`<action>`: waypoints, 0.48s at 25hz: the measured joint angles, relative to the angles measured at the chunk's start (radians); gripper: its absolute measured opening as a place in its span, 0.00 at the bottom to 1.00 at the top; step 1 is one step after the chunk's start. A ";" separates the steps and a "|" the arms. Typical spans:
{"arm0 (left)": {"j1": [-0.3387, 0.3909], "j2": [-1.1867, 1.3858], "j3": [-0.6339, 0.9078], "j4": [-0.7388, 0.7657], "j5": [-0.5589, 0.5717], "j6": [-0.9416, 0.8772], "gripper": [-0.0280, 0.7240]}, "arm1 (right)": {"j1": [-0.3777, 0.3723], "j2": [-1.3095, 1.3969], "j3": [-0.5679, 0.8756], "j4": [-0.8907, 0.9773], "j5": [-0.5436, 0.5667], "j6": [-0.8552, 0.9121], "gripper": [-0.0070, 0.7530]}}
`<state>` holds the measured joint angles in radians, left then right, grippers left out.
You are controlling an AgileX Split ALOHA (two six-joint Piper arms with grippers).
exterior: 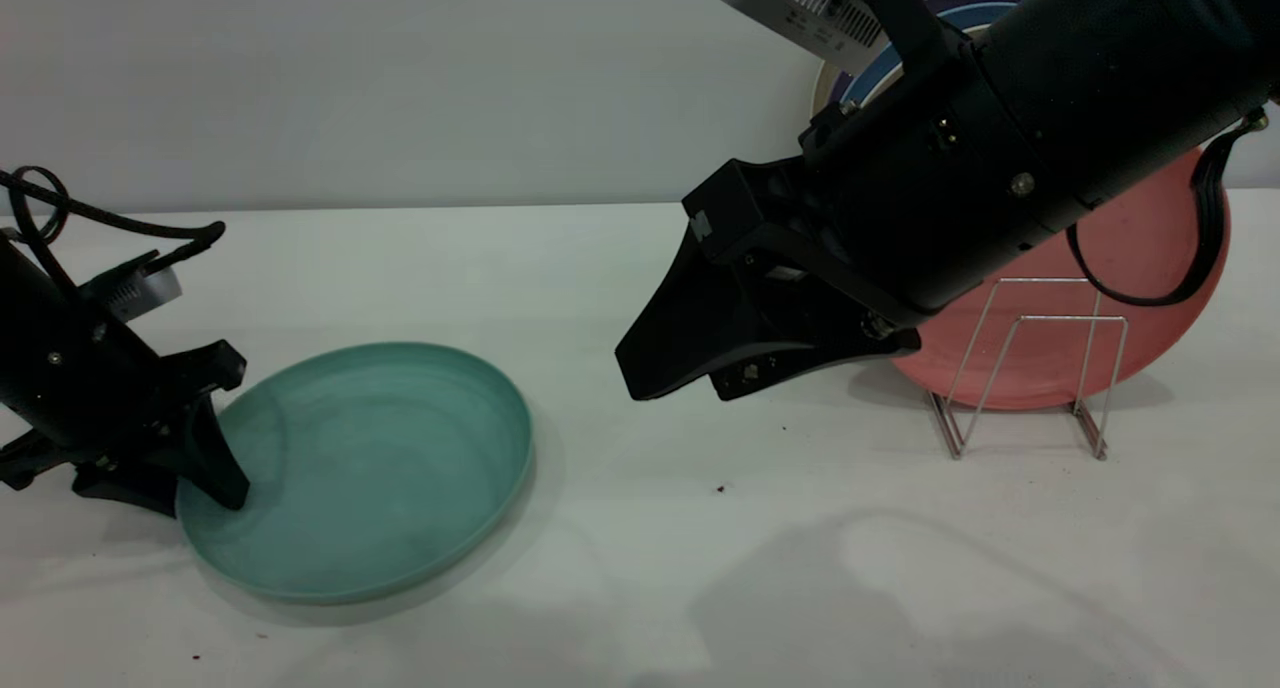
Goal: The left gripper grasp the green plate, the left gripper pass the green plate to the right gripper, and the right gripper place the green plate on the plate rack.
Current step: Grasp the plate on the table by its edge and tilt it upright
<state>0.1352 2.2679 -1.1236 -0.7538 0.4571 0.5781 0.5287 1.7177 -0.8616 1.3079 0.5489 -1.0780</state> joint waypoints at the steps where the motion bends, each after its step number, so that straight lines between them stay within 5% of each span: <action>1: 0.000 0.003 0.000 -0.007 0.002 0.000 0.30 | 0.000 0.000 0.000 0.000 0.000 0.004 0.68; 7: 0.000 0.015 -0.009 -0.019 0.016 0.003 0.10 | 0.000 0.000 0.000 0.000 0.000 0.031 0.68; 12: 0.000 0.012 -0.010 -0.029 0.078 0.036 0.08 | -0.038 0.004 0.000 0.002 0.009 0.046 0.68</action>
<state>0.1356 2.2803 -1.1337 -0.7830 0.5353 0.6142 0.4908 1.7222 -0.8616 1.3102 0.5583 -1.0320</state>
